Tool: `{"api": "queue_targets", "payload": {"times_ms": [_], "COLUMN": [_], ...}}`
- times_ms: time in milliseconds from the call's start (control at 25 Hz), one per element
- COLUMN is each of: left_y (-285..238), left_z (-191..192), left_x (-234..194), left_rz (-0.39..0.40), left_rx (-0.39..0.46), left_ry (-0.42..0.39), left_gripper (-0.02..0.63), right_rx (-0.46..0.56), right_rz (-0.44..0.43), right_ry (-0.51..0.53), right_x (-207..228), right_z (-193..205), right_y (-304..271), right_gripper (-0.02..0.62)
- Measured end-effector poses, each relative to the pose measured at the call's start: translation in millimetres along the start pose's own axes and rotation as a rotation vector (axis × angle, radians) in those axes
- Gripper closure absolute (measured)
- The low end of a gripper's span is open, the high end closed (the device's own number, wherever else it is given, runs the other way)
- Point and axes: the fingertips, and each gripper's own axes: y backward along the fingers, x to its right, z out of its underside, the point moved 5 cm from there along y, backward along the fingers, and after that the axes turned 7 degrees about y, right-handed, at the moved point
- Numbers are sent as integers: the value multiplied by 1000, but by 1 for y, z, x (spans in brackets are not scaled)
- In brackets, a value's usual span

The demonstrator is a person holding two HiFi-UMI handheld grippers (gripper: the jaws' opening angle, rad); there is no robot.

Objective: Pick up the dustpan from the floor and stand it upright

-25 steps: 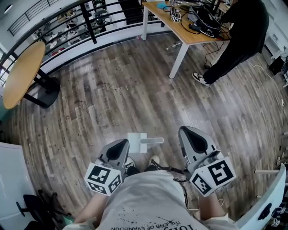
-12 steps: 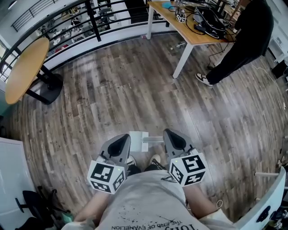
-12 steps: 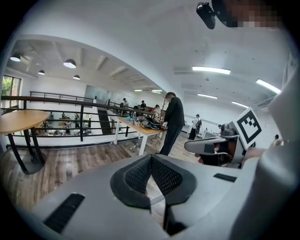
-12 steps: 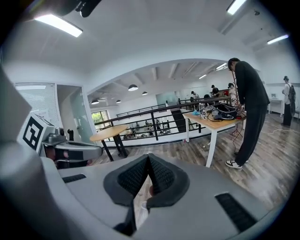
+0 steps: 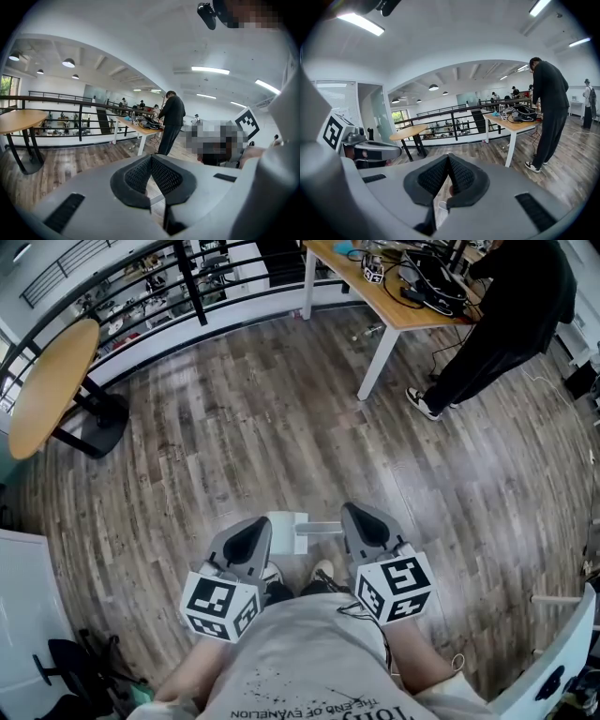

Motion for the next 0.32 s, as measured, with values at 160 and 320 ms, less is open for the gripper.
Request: {"api": "queue_targets", "payload": {"times_ms": [160,320], "left_y": [0,0], "left_z": [1,2], "left_x": [1,4], "left_rz": [2,2], "left_rx": [-3,-5], "left_ry": [4,5], "left_gripper": [584,584], "right_rx": [0,1], "right_rz": [1,2], "right_ry": [3,6], "right_x": [2,7], "right_z": [-1,-1], "right_y": [1,6], "right_gripper": [571,571]}}
